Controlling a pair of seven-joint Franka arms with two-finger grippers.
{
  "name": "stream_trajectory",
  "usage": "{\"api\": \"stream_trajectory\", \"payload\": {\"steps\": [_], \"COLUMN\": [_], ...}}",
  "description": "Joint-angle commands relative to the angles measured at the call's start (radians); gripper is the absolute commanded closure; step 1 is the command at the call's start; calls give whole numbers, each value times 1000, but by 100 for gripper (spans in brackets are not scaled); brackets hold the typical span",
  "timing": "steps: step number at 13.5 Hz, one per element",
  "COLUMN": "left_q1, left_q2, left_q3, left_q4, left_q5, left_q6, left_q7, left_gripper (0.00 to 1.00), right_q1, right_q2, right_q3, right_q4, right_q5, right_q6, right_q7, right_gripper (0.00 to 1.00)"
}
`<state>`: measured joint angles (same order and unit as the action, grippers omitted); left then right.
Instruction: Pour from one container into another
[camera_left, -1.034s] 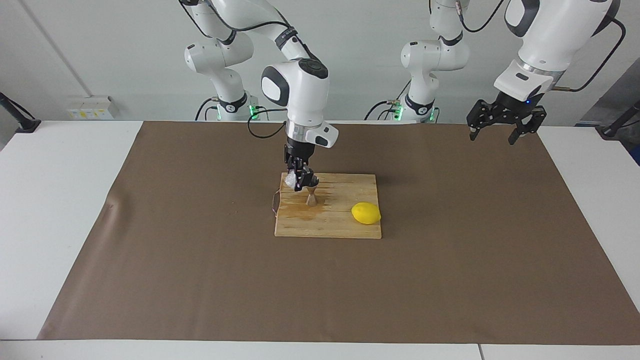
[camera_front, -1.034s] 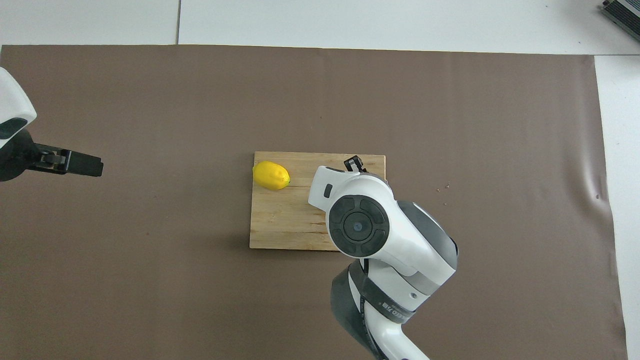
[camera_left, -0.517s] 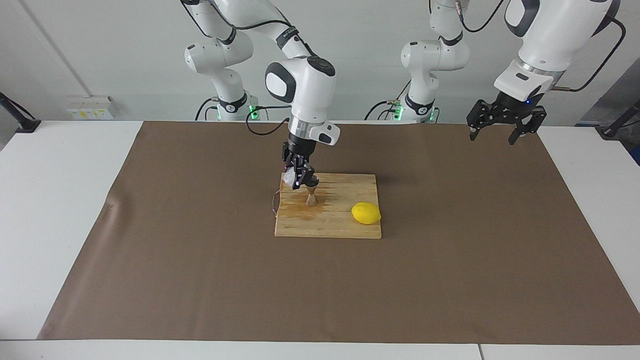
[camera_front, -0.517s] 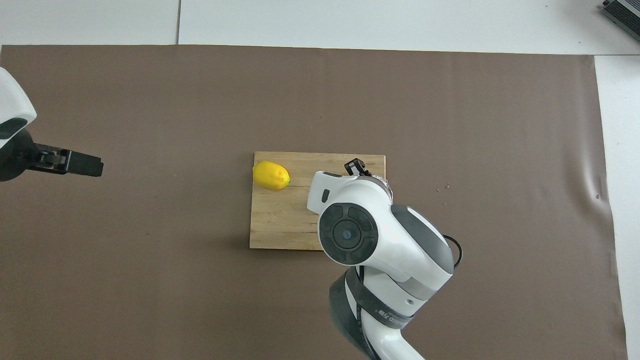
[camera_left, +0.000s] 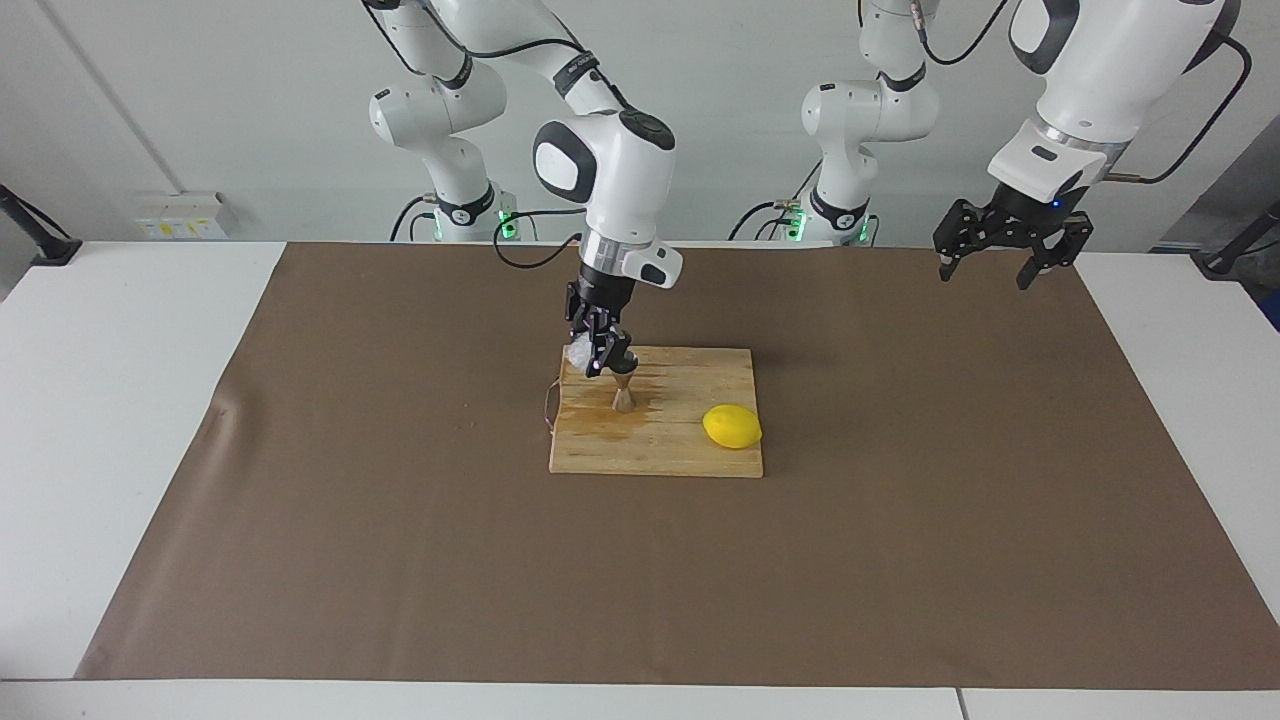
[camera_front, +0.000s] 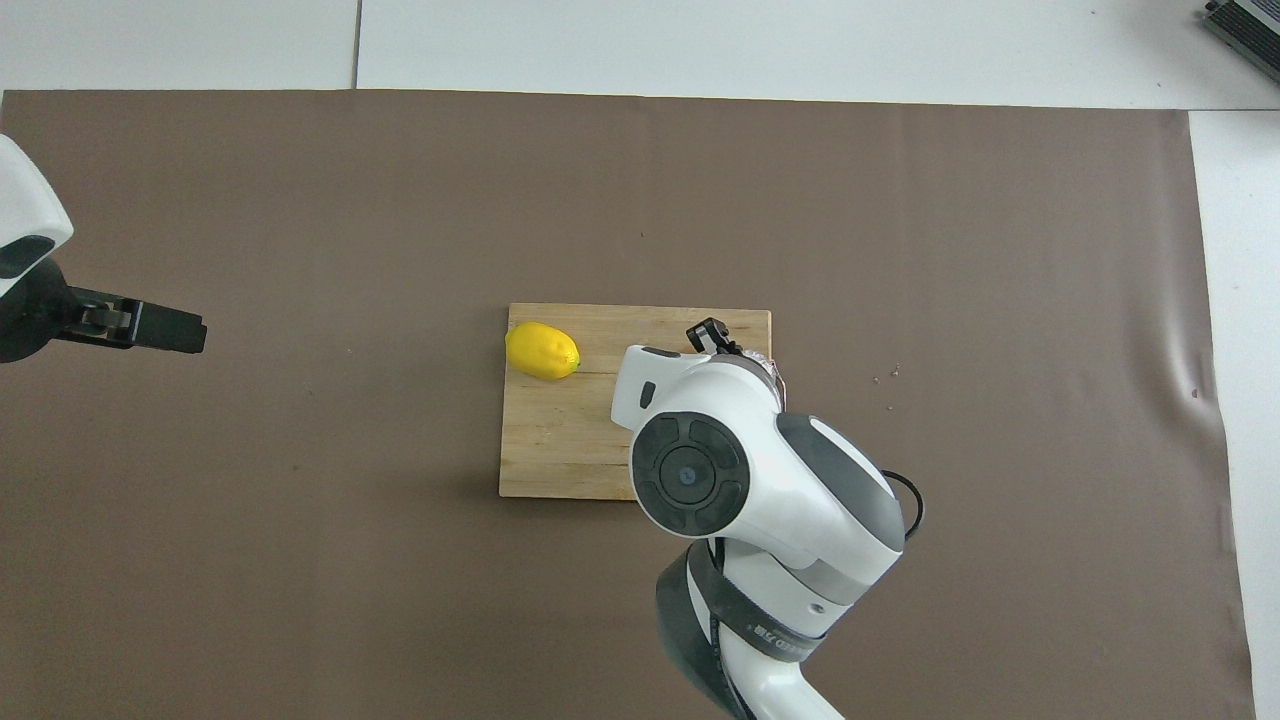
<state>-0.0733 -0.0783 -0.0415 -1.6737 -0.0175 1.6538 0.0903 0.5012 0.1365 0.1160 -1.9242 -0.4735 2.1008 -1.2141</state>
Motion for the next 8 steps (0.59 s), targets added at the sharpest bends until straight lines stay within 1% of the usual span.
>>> {"api": "stream_trajectory", "payload": {"steps": [1, 8], "left_q1": [9, 10], "left_q2": [-14, -14], "left_q3": [-6, -6], "left_q4": [-12, -12], "left_q5": [8, 8], "left_q6": [-6, -6], "left_q7": [11, 11], "left_gripper": [0, 0], "right_q1": [2, 8], "right_q2": [-12, -12], "right_q3": [8, 8], "right_q4": [4, 4], "right_q5": [-36, -53], "right_q6": [-31, -33], "right_q7": [38, 45], "right_gripper": [83, 83]}}
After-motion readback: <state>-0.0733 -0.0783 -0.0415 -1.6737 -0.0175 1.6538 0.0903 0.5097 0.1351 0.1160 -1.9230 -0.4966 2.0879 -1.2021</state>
